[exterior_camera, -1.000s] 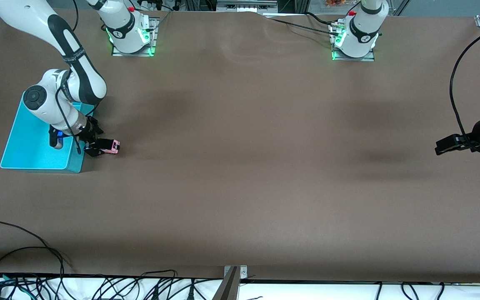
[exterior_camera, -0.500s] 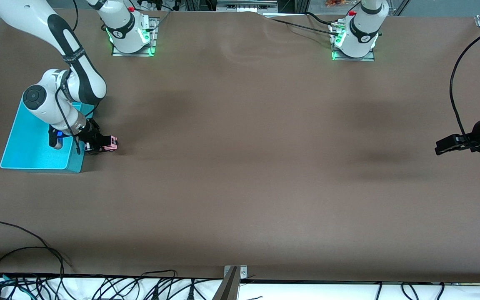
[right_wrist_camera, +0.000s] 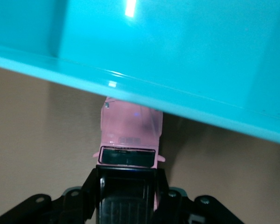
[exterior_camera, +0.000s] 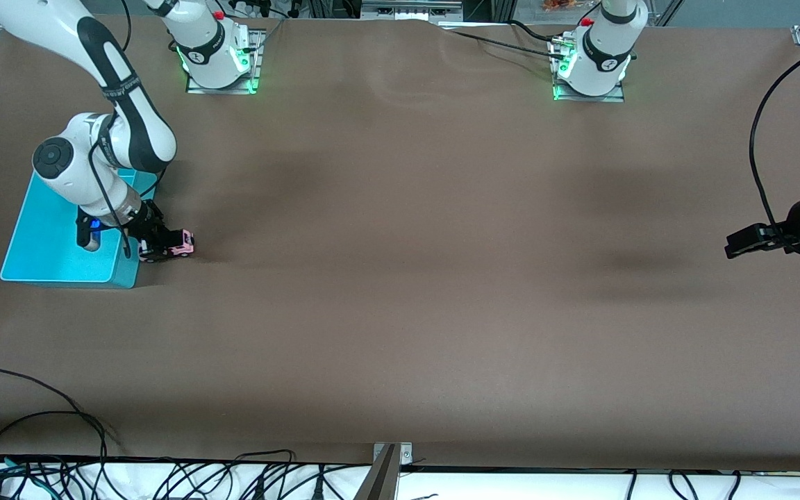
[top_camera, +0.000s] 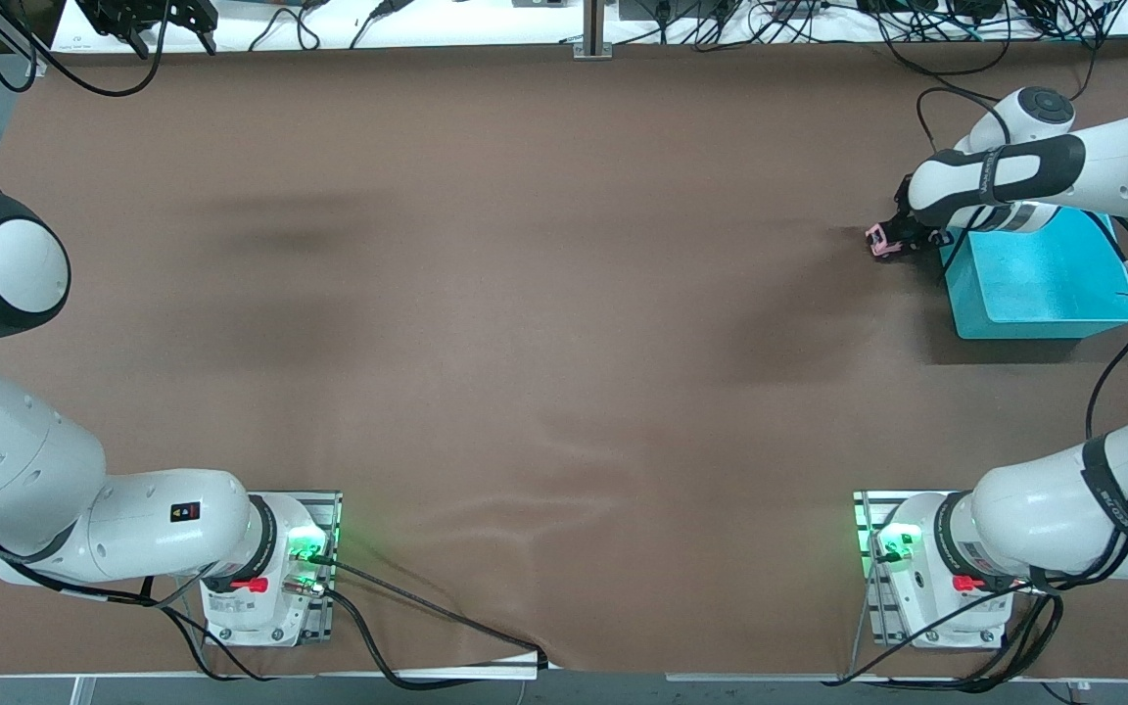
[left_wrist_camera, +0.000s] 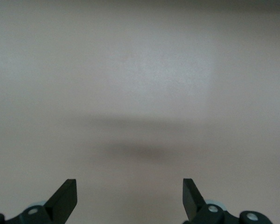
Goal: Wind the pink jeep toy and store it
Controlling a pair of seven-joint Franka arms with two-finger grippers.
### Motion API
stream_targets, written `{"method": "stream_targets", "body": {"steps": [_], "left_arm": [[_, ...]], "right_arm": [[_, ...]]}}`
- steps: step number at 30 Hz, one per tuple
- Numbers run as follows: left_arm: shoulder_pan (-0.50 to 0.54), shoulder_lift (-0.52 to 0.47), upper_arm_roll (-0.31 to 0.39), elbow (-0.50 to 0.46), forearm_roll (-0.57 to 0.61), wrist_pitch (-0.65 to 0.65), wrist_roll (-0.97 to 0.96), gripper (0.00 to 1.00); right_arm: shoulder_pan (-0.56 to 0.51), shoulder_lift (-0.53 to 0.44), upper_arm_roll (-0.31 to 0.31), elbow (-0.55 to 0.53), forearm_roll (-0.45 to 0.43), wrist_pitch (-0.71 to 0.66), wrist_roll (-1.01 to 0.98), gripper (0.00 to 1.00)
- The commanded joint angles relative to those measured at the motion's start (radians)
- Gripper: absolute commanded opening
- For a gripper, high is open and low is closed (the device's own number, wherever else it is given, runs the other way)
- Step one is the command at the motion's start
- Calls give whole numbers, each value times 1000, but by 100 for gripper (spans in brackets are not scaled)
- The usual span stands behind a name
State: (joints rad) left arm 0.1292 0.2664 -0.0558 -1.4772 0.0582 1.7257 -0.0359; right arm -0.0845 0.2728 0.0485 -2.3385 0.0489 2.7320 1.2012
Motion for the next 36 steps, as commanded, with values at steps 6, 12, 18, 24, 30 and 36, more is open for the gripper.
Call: {"method": "stream_targets", "body": {"steps": [6,12,18,24,30,36], "left_arm": [[7,-16,-2,-14,-23,-6,19,100],[7,-18,-2,-14,-23,-6,19,100],[7,-18,-2,-14,-23,-6,19,100],[7,-18,-2,-15,-21,-6,19,100],[7,-18,-2,-15,-21,-6,19,100],[7,-16,-2,-15,-23,-6,19,100]], "right_arm": [[0,-119,40,11,2,-59,-93,0],[0,-135,40,113,8,-287,-236,0],[0,-136,36,169,11,-325,-325,0],[-4,-144,2,197,9,-330,-486,0],[-6,-144,-82,242,3,-437,-690,0],[-11,-130,-168,239,3,-454,-914,0]]}}
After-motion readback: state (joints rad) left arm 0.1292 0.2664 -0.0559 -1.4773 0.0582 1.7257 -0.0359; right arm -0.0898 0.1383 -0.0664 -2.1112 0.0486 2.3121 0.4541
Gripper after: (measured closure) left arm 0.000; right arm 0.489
